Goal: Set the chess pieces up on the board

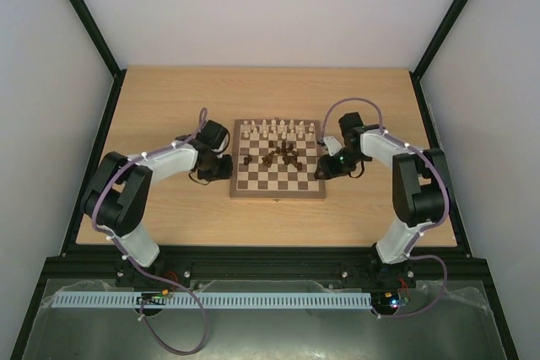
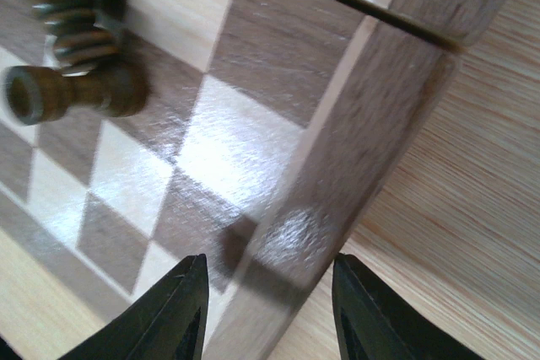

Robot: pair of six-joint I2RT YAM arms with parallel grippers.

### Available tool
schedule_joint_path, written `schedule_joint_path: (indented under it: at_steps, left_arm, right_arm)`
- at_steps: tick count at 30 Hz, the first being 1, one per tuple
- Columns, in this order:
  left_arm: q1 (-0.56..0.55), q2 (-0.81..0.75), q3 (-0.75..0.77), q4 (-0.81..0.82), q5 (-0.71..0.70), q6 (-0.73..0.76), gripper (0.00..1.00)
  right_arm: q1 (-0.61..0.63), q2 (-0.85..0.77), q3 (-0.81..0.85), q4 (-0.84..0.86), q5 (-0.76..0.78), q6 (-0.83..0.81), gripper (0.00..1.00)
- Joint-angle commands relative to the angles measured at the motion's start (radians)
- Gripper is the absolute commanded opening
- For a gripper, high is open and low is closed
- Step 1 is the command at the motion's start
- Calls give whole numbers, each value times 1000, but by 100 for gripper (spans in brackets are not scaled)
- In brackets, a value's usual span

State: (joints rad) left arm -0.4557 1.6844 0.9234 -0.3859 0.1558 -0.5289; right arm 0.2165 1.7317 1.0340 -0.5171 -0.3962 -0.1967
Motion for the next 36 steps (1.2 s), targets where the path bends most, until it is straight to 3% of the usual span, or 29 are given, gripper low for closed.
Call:
schedule_joint_path:
  at_steps: [1, 5, 11, 17, 22, 30, 36]
  left_arm:
    - [20, -19, 153, -143, -35, 28, 29]
    - [99, 15, 264, -181, -114, 49, 47]
    - [205, 110, 411, -203, -181, 70, 52]
    - [273, 252, 548, -211, -171, 85, 51]
    - [283, 410, 711, -256, -199, 199, 47]
    - [288, 608, 934, -304, -191, 348, 45]
    - [294, 625, 943, -329, -215, 376, 46]
  right_arm:
    - [-60, -84, 44, -125, -82, -45, 45]
    - [-96, -194, 34, -144, -45, -60, 50]
    - [-100, -390, -61, -91, -42, -59, 53]
    - [-98, -564, -260, 92, -112, 27, 53]
    - [-98, -629, -282, 112, -124, 8, 55]
    - [-99, -601, -290, 118, -147, 5, 55]
    - [-100, -590, -291, 120, -145, 0, 55]
